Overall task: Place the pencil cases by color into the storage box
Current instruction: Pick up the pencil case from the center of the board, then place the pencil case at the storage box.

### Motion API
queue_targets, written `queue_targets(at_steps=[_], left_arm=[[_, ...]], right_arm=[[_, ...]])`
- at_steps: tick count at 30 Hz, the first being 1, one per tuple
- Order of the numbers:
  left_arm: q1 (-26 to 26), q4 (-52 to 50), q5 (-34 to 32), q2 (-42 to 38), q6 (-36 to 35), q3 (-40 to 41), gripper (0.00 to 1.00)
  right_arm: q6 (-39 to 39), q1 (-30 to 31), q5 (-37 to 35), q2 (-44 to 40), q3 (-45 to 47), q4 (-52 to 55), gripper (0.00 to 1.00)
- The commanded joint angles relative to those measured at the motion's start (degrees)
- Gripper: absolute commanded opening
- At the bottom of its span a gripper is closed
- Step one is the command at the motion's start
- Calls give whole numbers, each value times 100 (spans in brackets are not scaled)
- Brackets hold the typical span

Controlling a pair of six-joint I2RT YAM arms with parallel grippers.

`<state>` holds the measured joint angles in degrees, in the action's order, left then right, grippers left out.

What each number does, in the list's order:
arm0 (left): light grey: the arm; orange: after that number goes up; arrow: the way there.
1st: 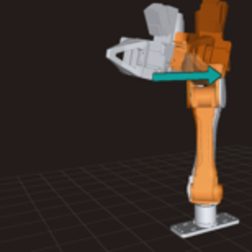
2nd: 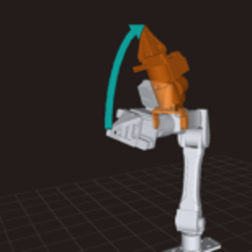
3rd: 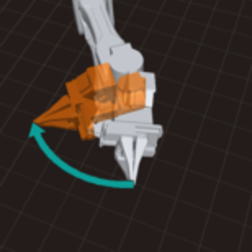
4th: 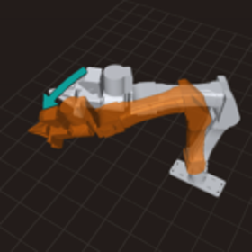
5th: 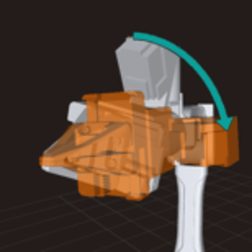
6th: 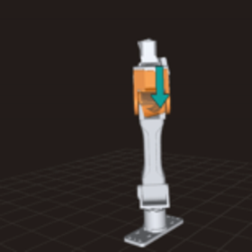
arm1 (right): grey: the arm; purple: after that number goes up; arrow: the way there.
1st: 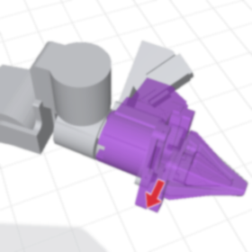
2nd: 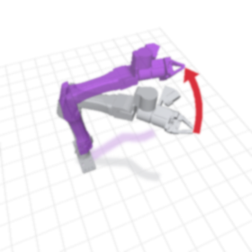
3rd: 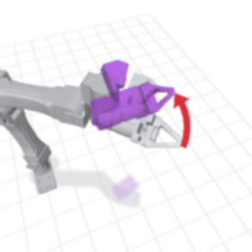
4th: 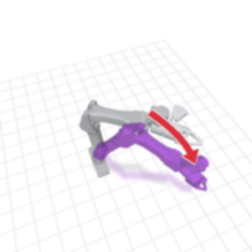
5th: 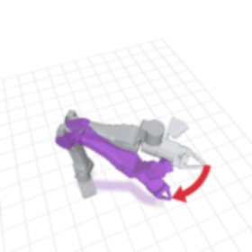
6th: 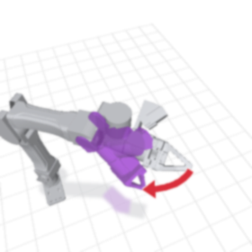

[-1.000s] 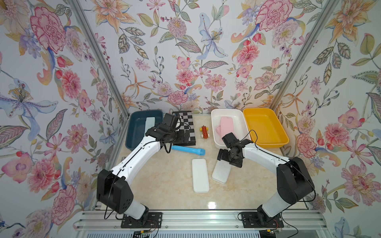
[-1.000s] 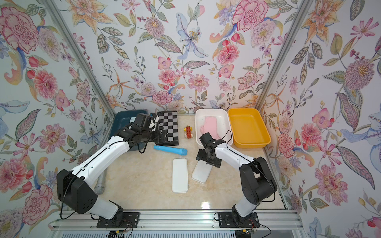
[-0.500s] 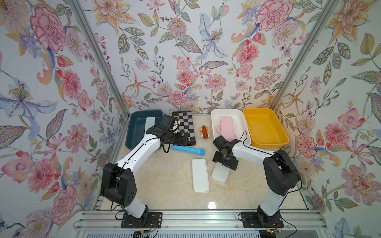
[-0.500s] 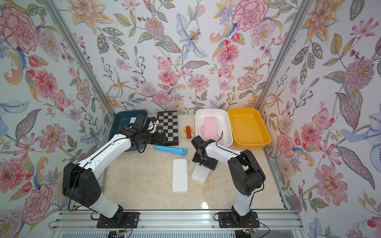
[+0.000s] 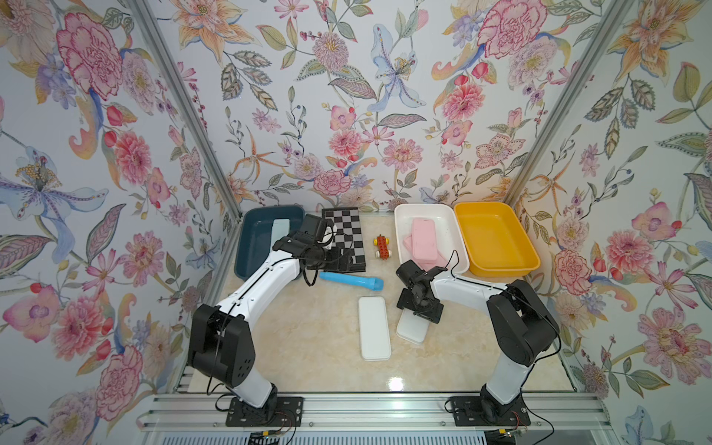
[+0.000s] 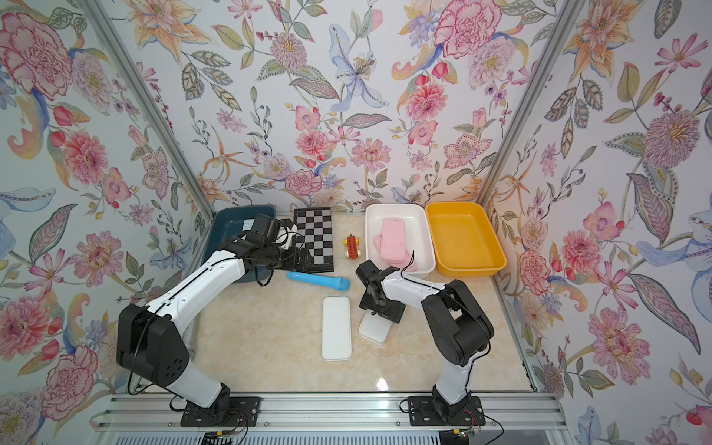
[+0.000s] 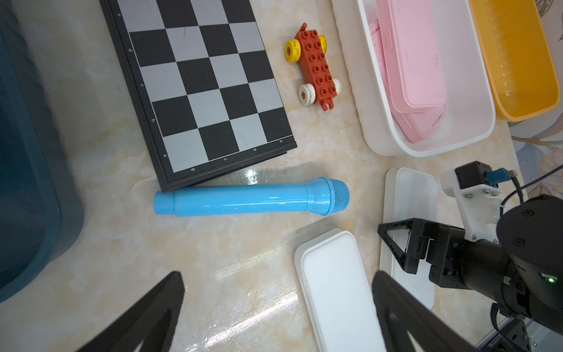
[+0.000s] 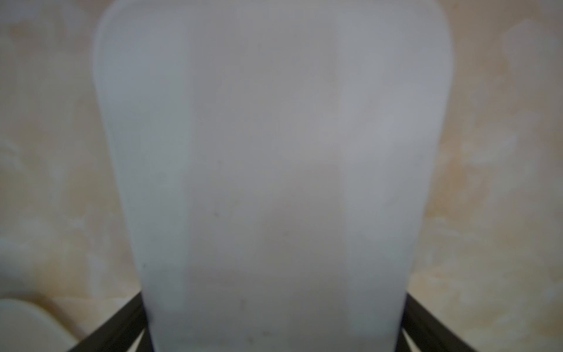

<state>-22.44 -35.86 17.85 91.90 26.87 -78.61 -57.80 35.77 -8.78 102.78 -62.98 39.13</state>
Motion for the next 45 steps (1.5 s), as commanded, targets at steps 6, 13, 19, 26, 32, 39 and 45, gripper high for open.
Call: queue_targets(at_steps=[6, 13, 19, 26, 32, 39, 45], left_arm=[[125, -13, 173, 179, 2, 49, 98], [144, -16, 219, 179, 20, 56, 98], [147, -11, 246, 133, 11, 65, 98], [213, -18, 316, 127, 11, 65, 98], [220, -17, 451, 228, 33, 83, 98], [270, -16, 492, 271, 20, 90, 98], [347, -18, 539, 406, 20, 70, 98]], right_arm=[[185, 106, -520, -865, -194, 822, 87], [633, -272, -838, -1454, -942, 1589, 87], [1359, -1468, -926, -1480, -1763, 1669, 87], [1623, -2461, -830, -864, -2569, 1266, 87], [1647, -2888, -785, -270, -2999, 631, 88], [1743, -3390, -677, 593, -3684, 89, 88], [2243, -3907, -416, 1682, -5401, 1044, 90]])
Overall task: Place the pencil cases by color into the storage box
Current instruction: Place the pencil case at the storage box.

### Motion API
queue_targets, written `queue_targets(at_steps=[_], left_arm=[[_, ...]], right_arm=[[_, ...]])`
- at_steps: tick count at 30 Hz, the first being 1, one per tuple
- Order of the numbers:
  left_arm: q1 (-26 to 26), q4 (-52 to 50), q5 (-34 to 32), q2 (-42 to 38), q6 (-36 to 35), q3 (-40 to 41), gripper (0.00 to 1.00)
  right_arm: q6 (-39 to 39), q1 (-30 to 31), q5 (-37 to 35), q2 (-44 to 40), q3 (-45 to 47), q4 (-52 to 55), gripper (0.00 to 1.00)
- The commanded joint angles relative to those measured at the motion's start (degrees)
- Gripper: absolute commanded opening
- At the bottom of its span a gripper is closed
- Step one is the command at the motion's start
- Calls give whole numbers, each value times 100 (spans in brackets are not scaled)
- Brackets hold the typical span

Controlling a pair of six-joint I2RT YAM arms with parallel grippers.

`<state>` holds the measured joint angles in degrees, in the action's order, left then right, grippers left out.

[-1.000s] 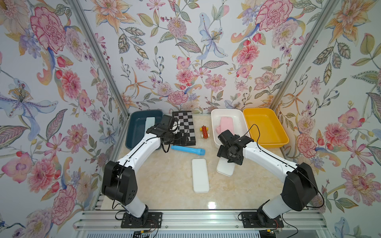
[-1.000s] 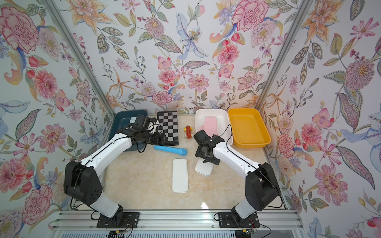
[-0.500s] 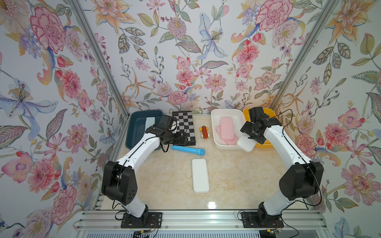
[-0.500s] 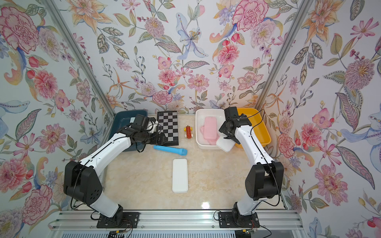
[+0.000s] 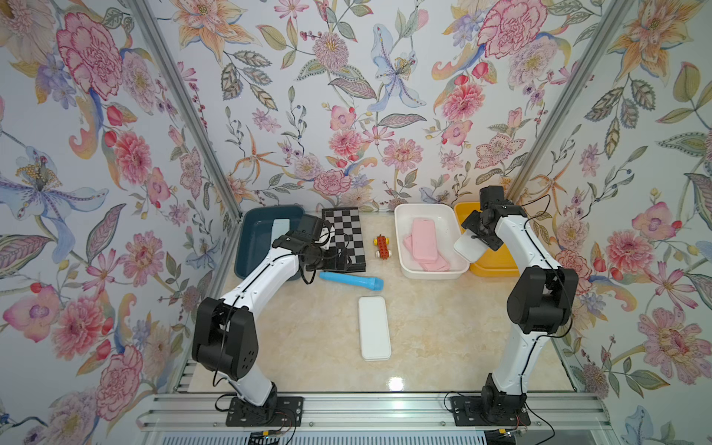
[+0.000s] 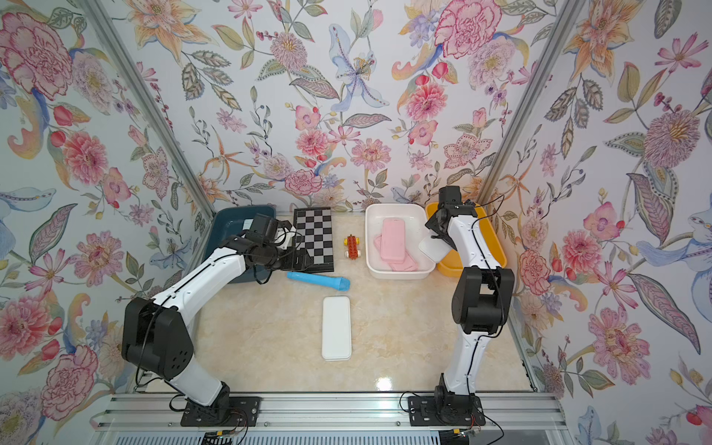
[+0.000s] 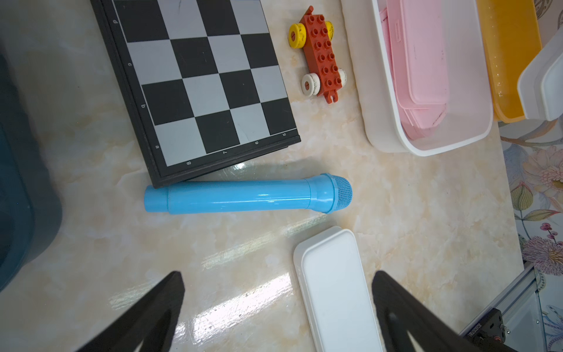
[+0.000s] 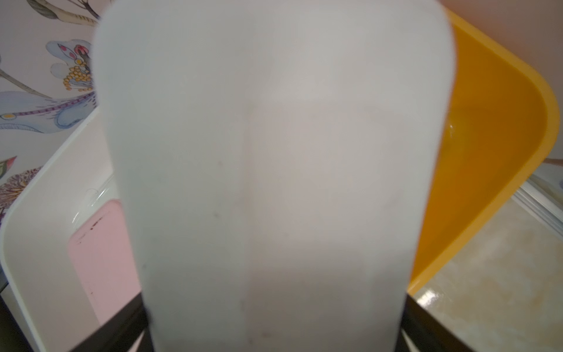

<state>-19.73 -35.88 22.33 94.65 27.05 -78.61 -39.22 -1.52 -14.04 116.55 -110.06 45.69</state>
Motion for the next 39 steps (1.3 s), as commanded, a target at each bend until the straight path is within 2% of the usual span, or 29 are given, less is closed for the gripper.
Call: queue_targets(at_steps=[1, 7, 10, 13, 21, 31, 39], left_arm=[[87, -10, 113, 157, 1, 65, 98], [214, -9, 243, 297, 15, 38, 98], [315, -8, 348, 353, 43, 35, 98], [388, -6, 396, 385, 44, 34, 98], [454, -6, 519, 499, 68, 14, 98], [462, 2, 546, 506, 88, 30, 99], [462, 2, 512, 477, 75, 39, 99]], right_arm=[[548, -278, 266, 492, -1021, 562, 89], [1715, -750, 861, 1480, -2898, 1436, 91], [2073, -1023, 1363, 1807, -3376, 1675, 91], [2396, -1170, 1558, 1945, -3388, 1686, 91], [2831, -1333, 1333, 2133, -3399, 1794, 91], [2894, -1351, 1312, 2495, -3382, 1909, 91], [2842, -1263, 1253, 2693, -3110, 1609, 91]])
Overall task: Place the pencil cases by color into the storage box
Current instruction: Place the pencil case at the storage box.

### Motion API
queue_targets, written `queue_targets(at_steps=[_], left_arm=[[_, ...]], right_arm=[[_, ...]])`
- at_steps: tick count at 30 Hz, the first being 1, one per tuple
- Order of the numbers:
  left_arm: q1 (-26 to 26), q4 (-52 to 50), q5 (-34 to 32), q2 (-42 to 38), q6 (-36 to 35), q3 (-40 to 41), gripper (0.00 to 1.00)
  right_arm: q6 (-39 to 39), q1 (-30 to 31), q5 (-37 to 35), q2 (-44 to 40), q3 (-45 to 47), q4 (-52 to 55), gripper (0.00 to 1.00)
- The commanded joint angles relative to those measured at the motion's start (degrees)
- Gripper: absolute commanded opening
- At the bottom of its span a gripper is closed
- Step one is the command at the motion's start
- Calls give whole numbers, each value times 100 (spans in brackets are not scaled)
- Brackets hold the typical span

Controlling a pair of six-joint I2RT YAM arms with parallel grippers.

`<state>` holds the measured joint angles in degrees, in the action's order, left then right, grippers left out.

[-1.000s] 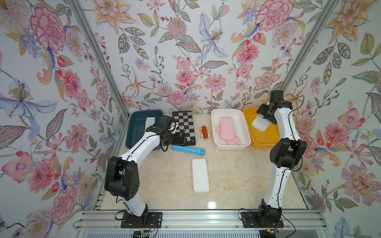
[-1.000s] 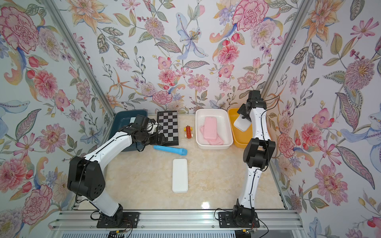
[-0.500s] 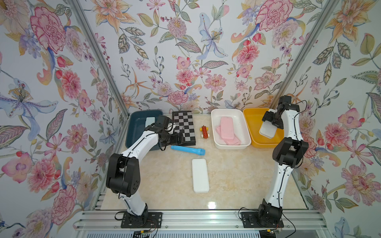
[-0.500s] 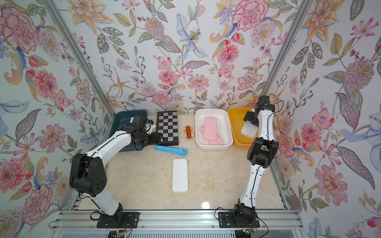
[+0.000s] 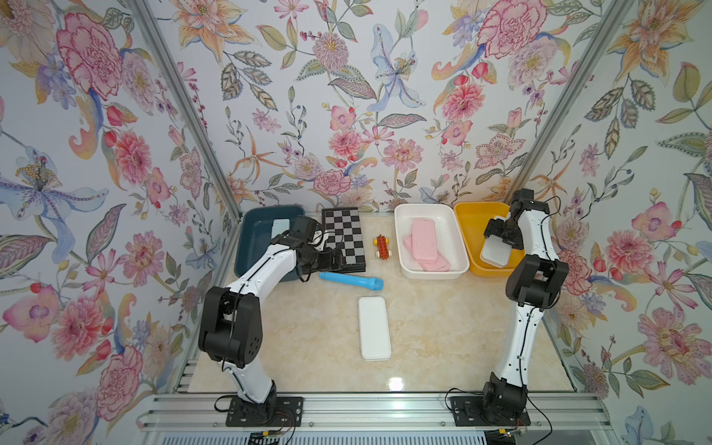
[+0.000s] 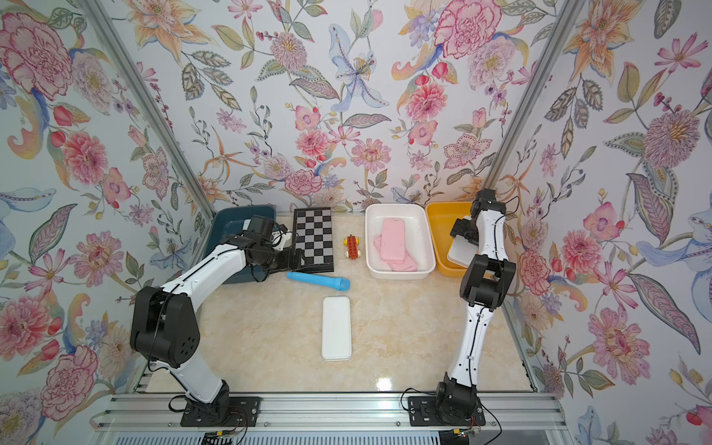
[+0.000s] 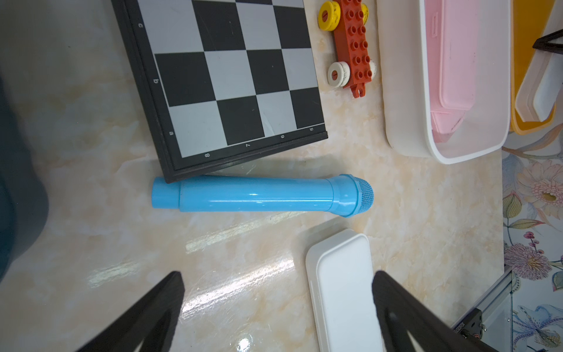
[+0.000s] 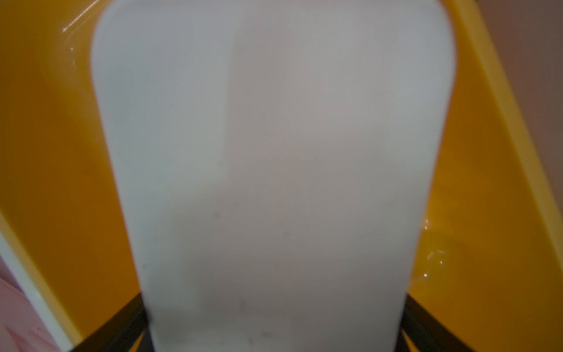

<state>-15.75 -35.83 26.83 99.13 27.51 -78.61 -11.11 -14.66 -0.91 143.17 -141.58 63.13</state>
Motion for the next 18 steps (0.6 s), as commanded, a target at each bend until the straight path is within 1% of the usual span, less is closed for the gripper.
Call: queue_targets(at_steps=[1, 6, 15, 18], left_arm=[[63, 5, 59, 30, 27, 40, 98], [77, -1, 59, 32, 27, 39, 99], [85, 8, 59, 40, 35, 41, 98], [83, 8, 59, 36, 40, 47, 98]], right_arm=[[24, 50, -62, 43, 43, -165, 91], [-22, 42, 13, 146, 12, -217, 91], [-39, 51, 115, 395, -10, -198, 99], [-61, 59, 145, 465, -32, -220, 100]])
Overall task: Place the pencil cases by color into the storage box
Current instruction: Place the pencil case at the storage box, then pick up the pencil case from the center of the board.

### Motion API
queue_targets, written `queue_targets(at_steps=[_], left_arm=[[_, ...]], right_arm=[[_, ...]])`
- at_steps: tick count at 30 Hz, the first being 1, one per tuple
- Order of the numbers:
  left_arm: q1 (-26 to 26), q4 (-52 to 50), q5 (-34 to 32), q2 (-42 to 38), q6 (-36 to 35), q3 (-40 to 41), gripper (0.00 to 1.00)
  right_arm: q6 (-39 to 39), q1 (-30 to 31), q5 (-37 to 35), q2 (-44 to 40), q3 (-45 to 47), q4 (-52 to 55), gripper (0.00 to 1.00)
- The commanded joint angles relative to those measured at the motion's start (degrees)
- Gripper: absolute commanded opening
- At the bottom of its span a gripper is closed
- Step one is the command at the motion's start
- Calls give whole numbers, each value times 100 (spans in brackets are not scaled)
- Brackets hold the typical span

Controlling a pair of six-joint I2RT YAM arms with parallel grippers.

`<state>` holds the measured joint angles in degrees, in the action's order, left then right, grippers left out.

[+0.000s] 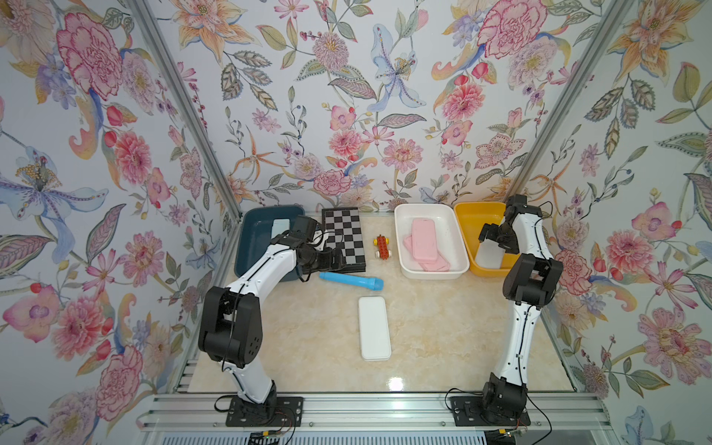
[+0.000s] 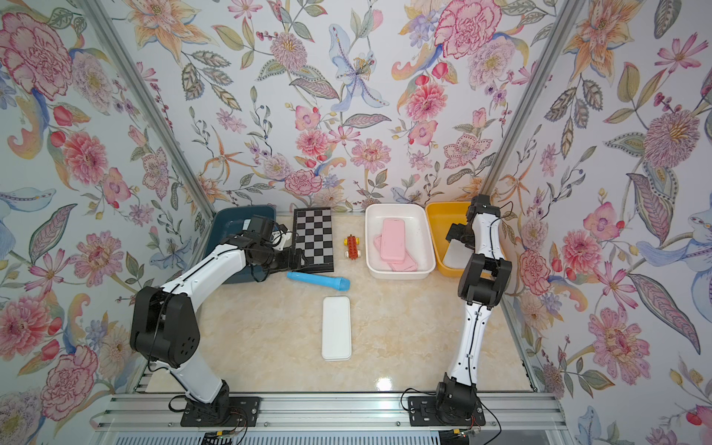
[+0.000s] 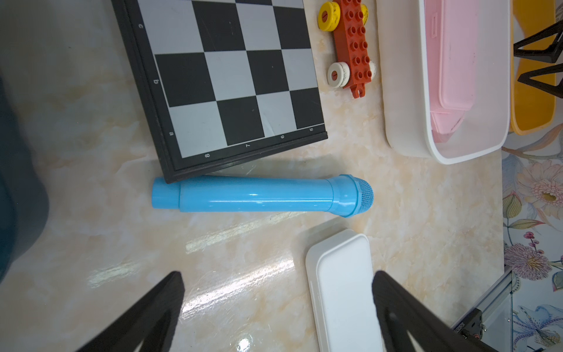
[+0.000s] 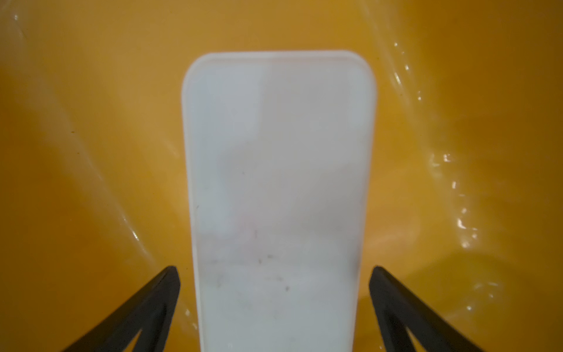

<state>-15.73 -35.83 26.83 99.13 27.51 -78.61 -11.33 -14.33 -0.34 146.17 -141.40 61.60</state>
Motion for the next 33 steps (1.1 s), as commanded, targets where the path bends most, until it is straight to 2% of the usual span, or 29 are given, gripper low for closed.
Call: queue_targets(at_steps=[1, 9, 16, 21, 26, 31, 33], left_arm=[[79, 6, 59, 36, 35, 47, 98], [84, 11, 59, 27, 35, 56, 98], [61, 4, -167, -42, -9, 115, 98], [-56, 0, -383, -71, -26, 169, 98], [-355, -11, -813, -54, -2, 210, 98], [-919, -15, -1274, 33, 164, 265, 98], [-1174, -49, -1515, 42, 209, 289, 98]], right_arm=[[-44, 26, 86, 182, -46, -81, 100], [-53, 127, -251, -3, -58, -464, 100], [-10, 345, -792, -515, -229, -781, 100], [-9, 590, -933, -1008, -127, -570, 100], [-96, 900, -901, -2104, 1254, -944, 100], [-455, 1182, -453, -3641, 3626, -2064, 100], [-476, 1364, -453, -4109, 4281, -2254, 100]])
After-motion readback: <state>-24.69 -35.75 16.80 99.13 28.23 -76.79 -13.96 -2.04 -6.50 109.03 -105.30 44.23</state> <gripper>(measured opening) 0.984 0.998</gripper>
